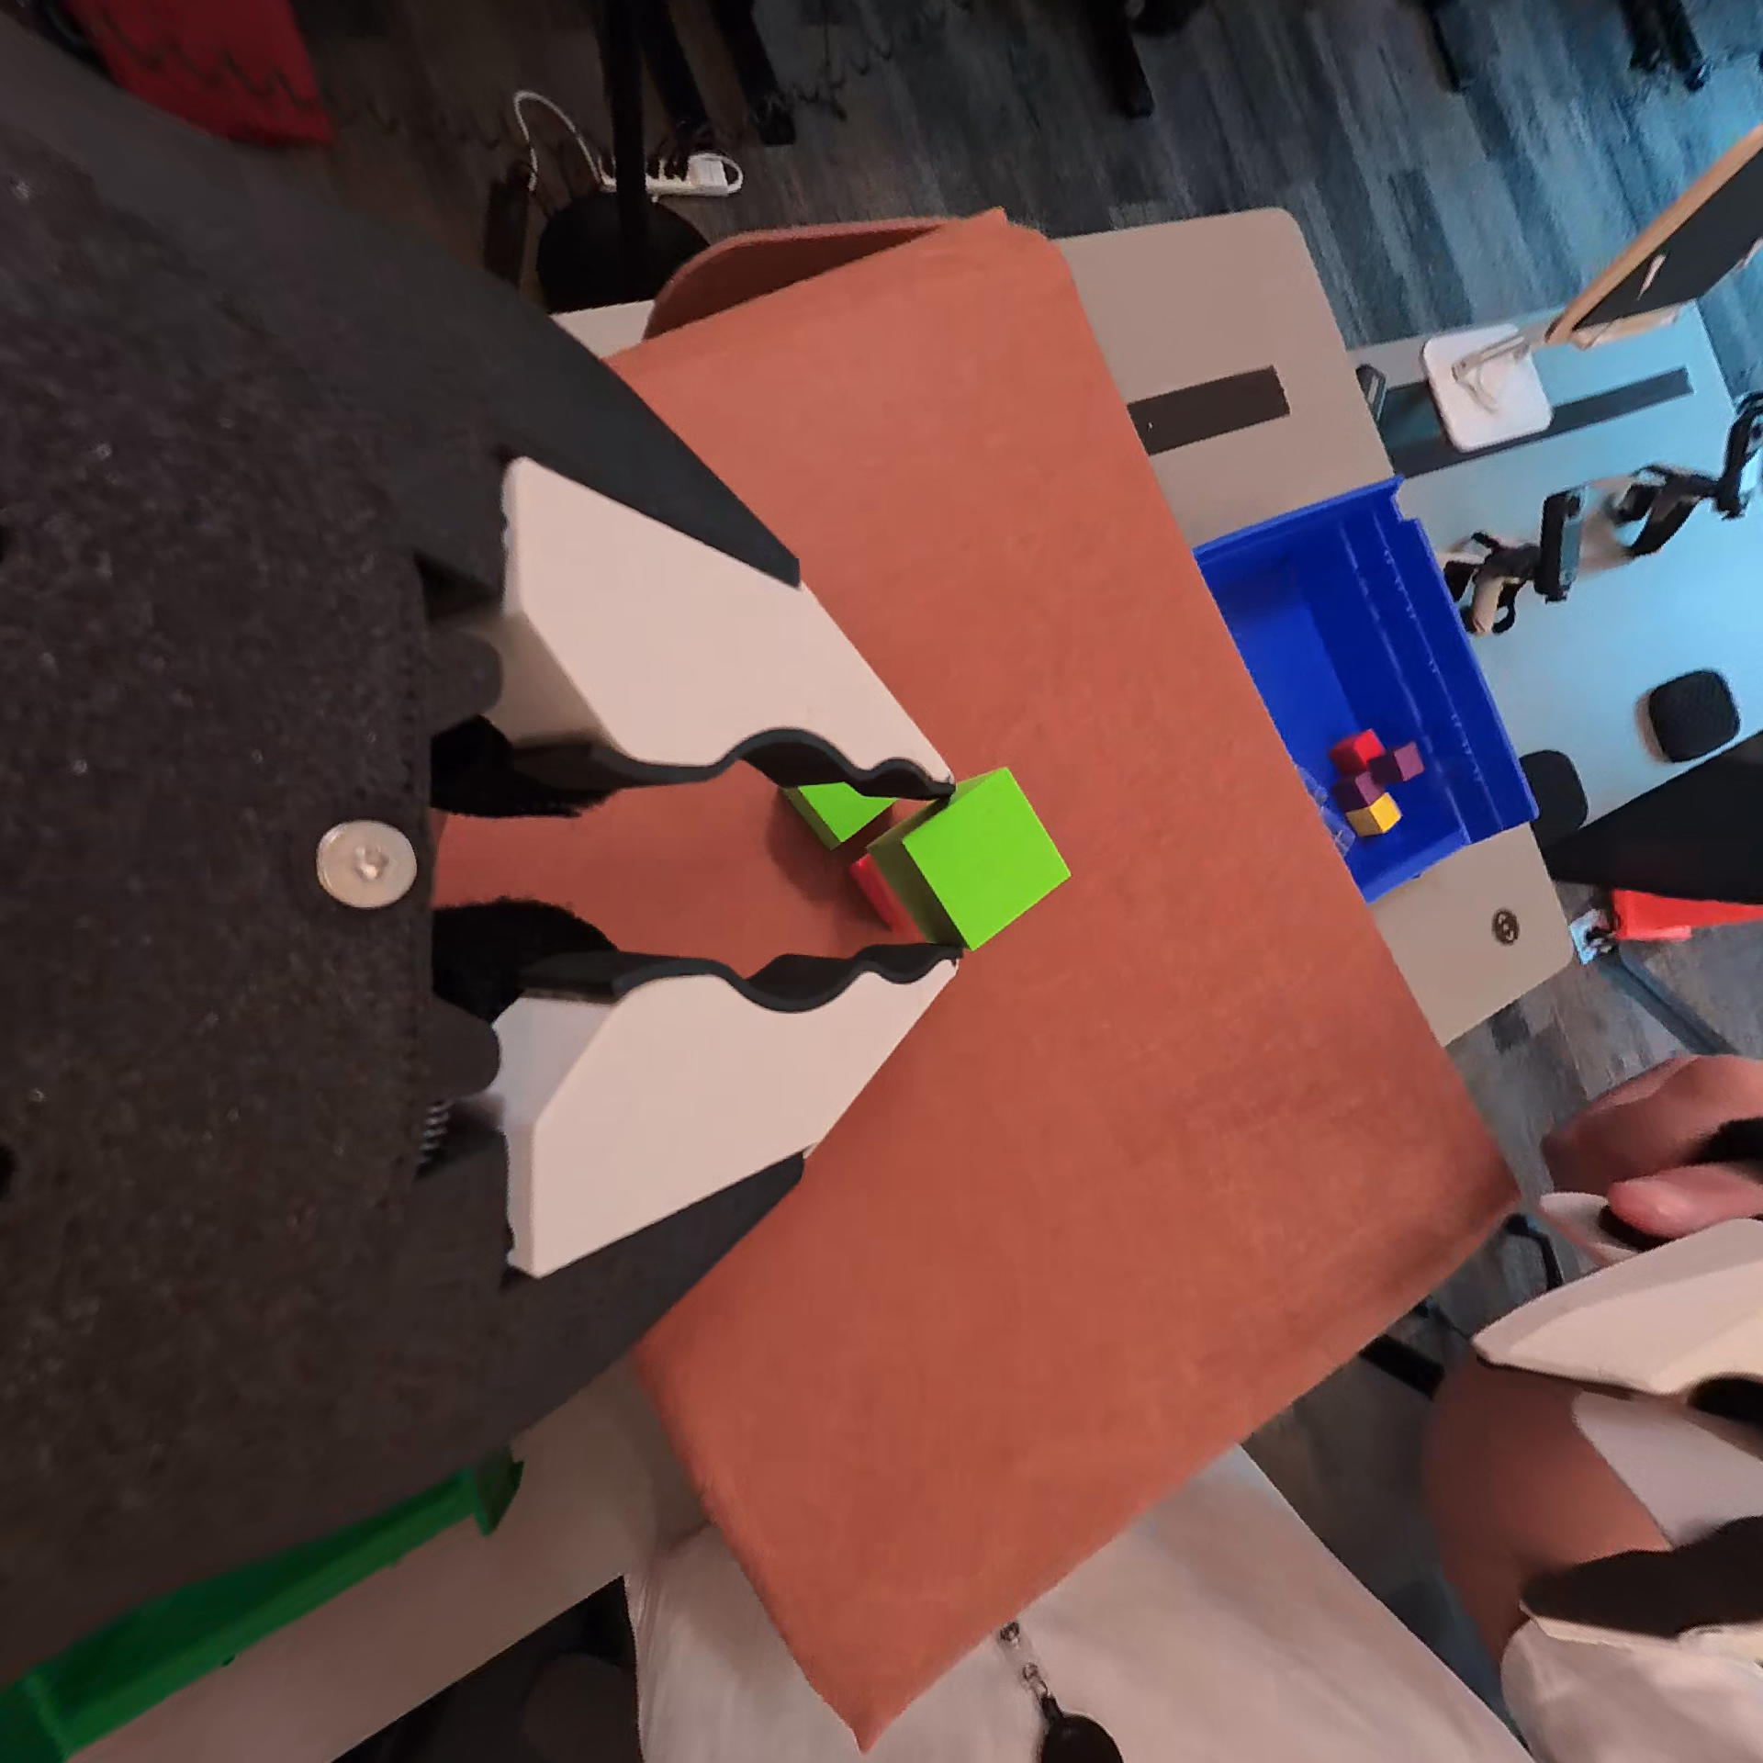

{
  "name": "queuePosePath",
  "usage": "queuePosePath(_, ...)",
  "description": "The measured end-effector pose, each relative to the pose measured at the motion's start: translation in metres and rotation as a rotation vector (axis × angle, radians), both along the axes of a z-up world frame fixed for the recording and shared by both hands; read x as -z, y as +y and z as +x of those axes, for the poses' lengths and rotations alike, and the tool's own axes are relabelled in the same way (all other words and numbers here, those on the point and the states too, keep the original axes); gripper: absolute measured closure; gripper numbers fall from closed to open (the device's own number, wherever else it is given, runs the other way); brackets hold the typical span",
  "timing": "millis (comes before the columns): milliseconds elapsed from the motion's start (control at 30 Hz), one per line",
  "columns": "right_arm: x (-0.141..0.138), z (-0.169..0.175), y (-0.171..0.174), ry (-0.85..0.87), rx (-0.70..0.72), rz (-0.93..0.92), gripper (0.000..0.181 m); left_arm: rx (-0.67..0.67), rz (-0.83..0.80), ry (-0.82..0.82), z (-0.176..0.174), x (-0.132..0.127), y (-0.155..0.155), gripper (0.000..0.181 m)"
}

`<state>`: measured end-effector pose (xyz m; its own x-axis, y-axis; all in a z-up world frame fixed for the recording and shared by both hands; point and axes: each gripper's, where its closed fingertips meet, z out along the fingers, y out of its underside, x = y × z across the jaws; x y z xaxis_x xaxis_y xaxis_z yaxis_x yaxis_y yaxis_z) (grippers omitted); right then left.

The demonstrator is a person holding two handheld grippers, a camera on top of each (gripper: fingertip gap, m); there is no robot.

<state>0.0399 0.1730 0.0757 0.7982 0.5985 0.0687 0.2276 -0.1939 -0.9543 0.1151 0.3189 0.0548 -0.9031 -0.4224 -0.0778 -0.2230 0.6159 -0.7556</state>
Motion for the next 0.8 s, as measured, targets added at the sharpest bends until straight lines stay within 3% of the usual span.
queuePosePath(600, 0.012, 0.001, 0.0, 0.018, -0.004, -0.035, 0.131, 0.025, -0.02, 0.091, 0.001, 0.013, -0.004, 0.15)
queuePosePath(800, 0.01, 0.002, -0.003, 0.019, -0.008, -0.03, 0.132, 0.002, -0.037, 0.097, 0.0, 0.011, -0.002, 0.14)
